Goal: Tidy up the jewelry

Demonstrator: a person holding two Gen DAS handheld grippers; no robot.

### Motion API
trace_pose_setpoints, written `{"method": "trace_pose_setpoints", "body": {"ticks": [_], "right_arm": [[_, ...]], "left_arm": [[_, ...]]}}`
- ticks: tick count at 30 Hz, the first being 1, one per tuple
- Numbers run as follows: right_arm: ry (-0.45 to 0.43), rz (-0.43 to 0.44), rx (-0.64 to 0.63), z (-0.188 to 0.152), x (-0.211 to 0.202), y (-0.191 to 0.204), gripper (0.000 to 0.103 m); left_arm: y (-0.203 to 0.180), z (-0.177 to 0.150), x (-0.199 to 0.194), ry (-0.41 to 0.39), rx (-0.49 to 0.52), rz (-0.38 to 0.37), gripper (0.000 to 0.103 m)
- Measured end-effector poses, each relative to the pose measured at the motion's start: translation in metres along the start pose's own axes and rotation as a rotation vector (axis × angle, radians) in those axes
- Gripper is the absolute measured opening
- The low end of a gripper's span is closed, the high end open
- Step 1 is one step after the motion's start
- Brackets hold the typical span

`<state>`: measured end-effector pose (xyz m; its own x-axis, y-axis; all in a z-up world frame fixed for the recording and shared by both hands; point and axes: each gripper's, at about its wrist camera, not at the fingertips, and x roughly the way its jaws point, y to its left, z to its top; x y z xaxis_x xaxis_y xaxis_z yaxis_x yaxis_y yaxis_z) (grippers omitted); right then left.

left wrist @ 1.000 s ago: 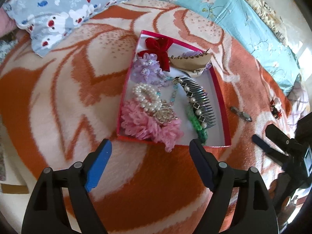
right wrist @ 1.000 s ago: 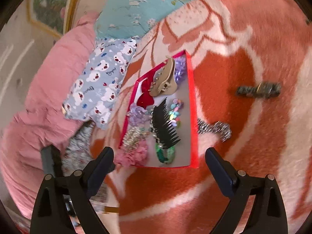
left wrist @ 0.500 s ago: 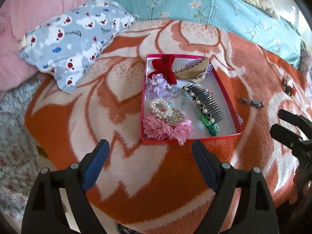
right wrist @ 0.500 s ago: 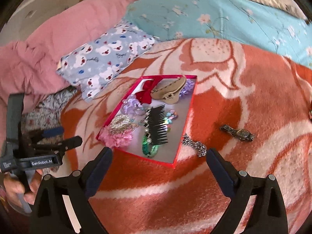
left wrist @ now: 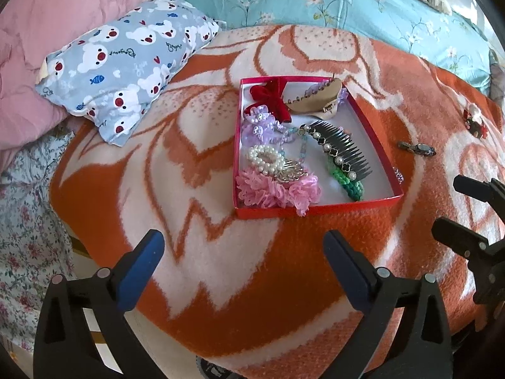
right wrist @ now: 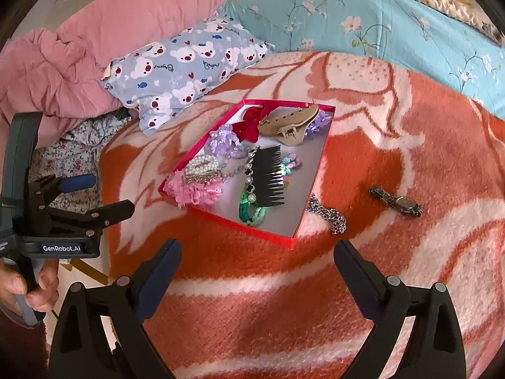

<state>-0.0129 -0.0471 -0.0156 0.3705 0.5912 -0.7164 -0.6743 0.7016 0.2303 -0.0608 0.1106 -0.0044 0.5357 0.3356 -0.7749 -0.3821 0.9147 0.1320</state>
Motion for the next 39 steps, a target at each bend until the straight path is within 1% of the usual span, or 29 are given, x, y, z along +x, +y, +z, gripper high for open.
{"method": "trace_pose_setpoints", "body": {"ticks": [14,19,30,39], "right_arm": [[0.016,-0.039,-0.015,-0.006,0.003,0.004,0.098],[-0.001,-0.034,-0.011,-0.004,0.0,0.004,0.098],[0.027,-0.032,-0.018,-0.008,0.007,0.009,0.098],[0.03,-0.034,-0.022,-0.008,0.008,0.011,0.098]], "left_arm": [[-0.008,-0.008,0.004,-0.004,0.017,0.01,0.102],[-0.007,-0.009,0.002,-0.016,0.007,0.007,0.102],[-0.011,-0.012,0.002,-0.014,0.019,0.003,0.102],[-0.011,-0.011,0.003,-0.01,0.022,-0.001,0.102]]}}
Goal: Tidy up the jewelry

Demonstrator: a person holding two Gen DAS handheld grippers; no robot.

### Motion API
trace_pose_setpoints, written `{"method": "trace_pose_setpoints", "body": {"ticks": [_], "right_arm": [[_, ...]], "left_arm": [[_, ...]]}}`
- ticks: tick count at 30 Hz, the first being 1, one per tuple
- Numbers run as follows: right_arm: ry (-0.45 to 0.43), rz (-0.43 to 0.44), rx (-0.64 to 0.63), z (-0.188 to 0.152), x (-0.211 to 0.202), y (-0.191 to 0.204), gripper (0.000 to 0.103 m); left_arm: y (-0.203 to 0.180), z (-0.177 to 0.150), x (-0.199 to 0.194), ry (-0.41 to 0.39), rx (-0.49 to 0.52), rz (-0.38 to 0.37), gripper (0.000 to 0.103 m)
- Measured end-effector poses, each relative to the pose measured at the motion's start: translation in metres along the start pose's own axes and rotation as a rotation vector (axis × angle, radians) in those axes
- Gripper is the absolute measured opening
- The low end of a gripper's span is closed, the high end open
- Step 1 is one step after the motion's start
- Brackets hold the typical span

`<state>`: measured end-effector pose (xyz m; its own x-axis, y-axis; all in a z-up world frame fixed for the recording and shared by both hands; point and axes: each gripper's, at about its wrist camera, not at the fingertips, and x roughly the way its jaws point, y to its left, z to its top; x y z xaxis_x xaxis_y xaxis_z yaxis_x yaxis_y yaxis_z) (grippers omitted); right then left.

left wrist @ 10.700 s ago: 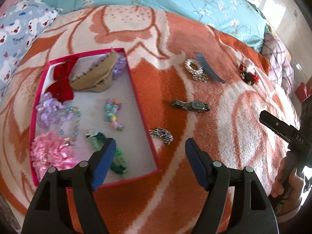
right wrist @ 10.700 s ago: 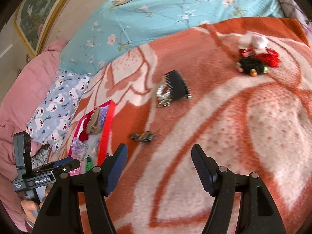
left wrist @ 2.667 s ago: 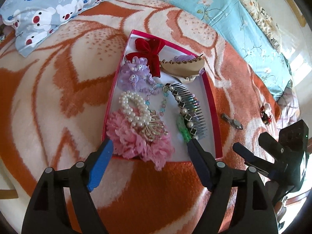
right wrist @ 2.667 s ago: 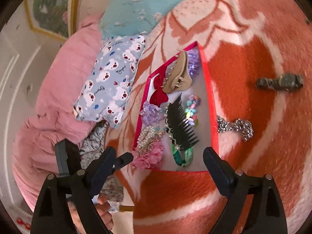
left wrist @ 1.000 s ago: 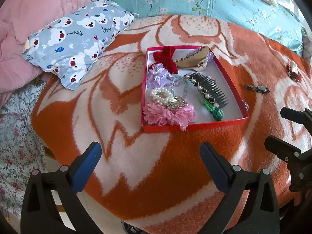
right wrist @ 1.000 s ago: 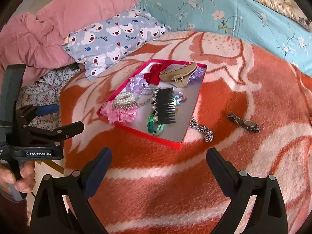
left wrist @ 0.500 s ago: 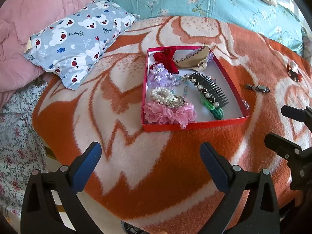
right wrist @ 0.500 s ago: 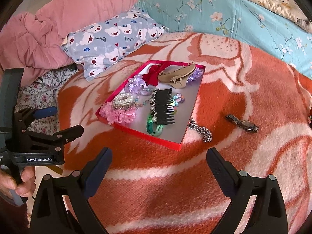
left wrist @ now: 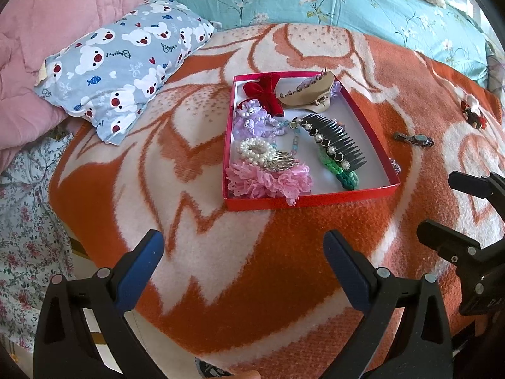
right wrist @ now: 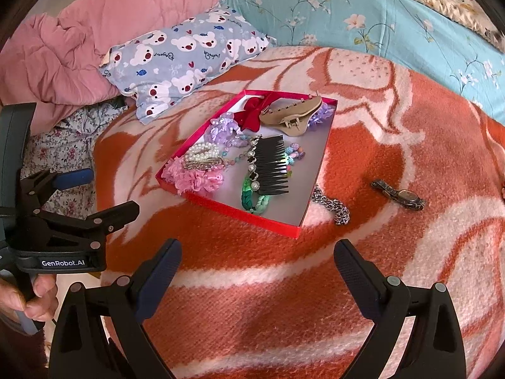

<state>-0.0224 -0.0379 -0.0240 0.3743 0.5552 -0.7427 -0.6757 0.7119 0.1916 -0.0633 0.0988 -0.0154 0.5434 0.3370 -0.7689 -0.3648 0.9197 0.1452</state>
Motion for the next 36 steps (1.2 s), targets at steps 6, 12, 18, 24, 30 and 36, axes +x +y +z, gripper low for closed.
{"method": "trace_pose_setpoints", "body": {"ticks": [6,12,18,24,30,36], "right_arm": [[0.002,0.003,-0.002,-0.0001,0.0004,0.0012,0.098],[0.003,0.003,0.0,-0.0001,0.0012,0.0022,0.098],[0.0,0.006,0.0,0.0002,0.0008,0.0033,0.098],[-0.002,0.01,0.003,0.0011,0.0,0.0032,0.098],[-0.006,0.014,0.004,0.0017,-0.0007,0.0041,0.098],[-0.015,0.015,0.006,0.0027,-0.003,0.0046,0.098]], "left_arm": [[-0.0005,-0.0007,0.0015,0.005,0.0,0.003,0.102],[-0.0009,-0.0009,0.0025,0.005,0.0,0.003,0.102],[-0.0013,-0.0011,0.0035,0.01,-0.001,0.003,0.102],[-0.0006,-0.0003,0.0038,0.01,-0.001,0.001,0.102],[-0.0016,-0.0007,0.005,0.015,-0.004,-0.007,0.102],[0.0,-0.0017,0.004,0.007,-0.01,-0.01,0.102]]}}
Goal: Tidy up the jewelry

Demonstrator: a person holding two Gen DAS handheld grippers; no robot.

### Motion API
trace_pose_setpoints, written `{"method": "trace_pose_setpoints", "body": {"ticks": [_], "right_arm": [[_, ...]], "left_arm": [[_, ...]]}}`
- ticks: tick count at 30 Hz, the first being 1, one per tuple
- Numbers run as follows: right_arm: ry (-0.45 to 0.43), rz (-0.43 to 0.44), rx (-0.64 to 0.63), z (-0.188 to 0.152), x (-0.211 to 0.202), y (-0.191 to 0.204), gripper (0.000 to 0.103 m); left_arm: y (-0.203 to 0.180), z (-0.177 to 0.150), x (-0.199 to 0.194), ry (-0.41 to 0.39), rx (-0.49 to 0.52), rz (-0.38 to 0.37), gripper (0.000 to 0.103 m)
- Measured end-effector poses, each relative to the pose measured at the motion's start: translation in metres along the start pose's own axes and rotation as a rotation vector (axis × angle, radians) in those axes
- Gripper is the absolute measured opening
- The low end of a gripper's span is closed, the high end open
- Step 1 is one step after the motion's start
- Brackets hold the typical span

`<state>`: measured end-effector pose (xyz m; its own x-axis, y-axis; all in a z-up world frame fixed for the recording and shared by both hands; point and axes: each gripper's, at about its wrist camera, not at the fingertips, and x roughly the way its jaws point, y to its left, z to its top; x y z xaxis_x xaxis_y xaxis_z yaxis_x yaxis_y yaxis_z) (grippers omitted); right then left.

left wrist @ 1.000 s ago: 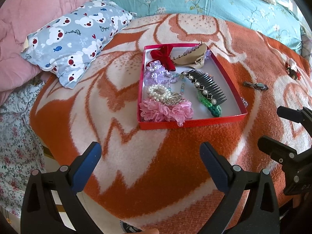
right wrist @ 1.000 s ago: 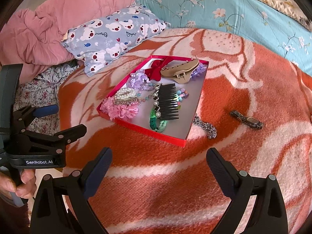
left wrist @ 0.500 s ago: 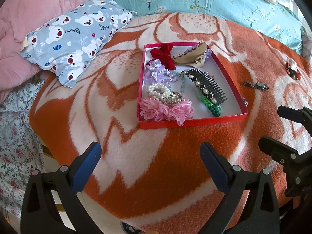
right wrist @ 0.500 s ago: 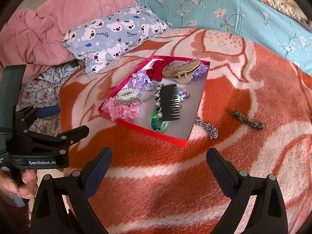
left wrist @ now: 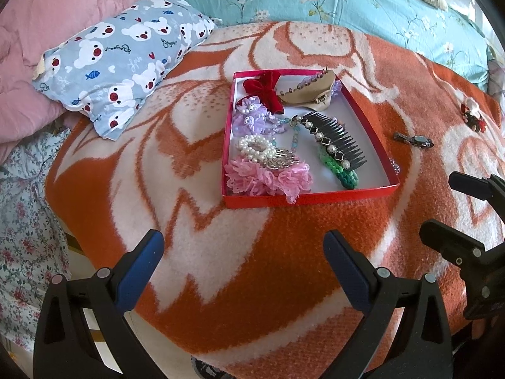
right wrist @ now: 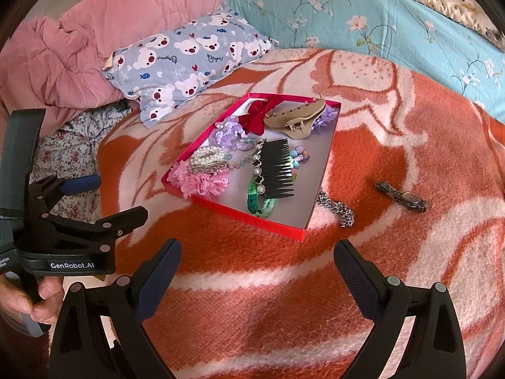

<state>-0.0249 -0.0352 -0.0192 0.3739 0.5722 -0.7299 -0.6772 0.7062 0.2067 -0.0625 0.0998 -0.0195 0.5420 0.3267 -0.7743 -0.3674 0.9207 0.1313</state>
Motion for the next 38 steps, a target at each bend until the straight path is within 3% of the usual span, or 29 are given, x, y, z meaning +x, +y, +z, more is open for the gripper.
{"method": "trace_pose_setpoints", "body": {"ticks": [32,38], "right_arm": [[0.001,-0.002,0.014,-0.002,0.003,-0.004,0.098],[0.004,0.014,0.121,-0.004,0.011,-0.03,0.098]], "left_arm": [[0.001,0.001,0.007,0.014,-0.013,-0.021,0.102],[0.001,0.003,0.022,0.04,-0.021,-0.045,0.102]]}}
